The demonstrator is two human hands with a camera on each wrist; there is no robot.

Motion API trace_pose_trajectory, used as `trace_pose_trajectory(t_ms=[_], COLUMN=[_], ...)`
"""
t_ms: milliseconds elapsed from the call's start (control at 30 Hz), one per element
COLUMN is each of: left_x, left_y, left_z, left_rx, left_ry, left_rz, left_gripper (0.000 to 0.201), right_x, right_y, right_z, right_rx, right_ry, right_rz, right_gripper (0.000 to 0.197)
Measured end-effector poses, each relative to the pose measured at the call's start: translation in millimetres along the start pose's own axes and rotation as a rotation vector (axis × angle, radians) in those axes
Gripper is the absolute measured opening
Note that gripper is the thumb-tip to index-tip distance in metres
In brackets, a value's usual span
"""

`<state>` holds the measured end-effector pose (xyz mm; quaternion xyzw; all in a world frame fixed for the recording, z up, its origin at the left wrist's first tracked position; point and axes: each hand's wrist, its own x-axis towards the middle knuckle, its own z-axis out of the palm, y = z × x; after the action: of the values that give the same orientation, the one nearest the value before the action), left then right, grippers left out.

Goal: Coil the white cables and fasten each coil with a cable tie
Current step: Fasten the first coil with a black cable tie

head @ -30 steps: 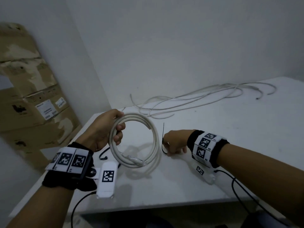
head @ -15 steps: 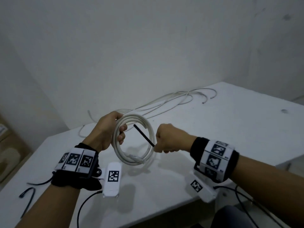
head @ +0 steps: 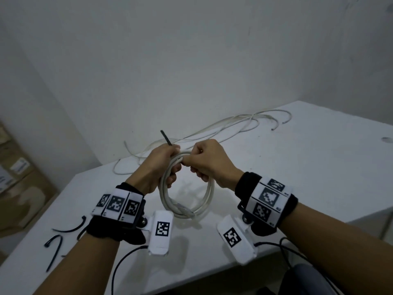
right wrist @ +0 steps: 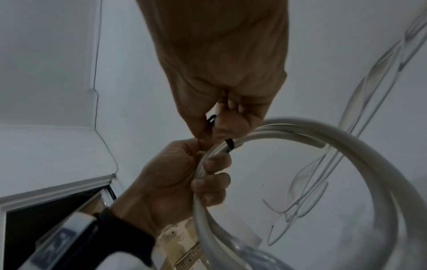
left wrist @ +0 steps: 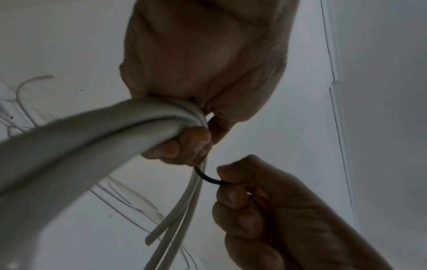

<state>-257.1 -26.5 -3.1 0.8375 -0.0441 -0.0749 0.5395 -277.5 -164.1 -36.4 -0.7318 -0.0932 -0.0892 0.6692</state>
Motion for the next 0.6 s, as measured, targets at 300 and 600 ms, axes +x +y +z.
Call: trace_pose_trajectory(t_ms=[300, 600], left_x=[0, -12], left_y=[-4, 4], left_z=[3, 19], left_rx=[-0.030, 0.021], left_ry=[0.052, 0.071], left_rz=[0.130, 0.279], left_gripper=[0.024, 0.024], right_x=[-12, -12], right_y=[13, 2], right_z=[0, -5], right_rx=[-0.129, 0.040], right_ry=[0.022, 0.178], right_rz=[-0.287, -0.343], right_gripper=[0.004, 0.009])
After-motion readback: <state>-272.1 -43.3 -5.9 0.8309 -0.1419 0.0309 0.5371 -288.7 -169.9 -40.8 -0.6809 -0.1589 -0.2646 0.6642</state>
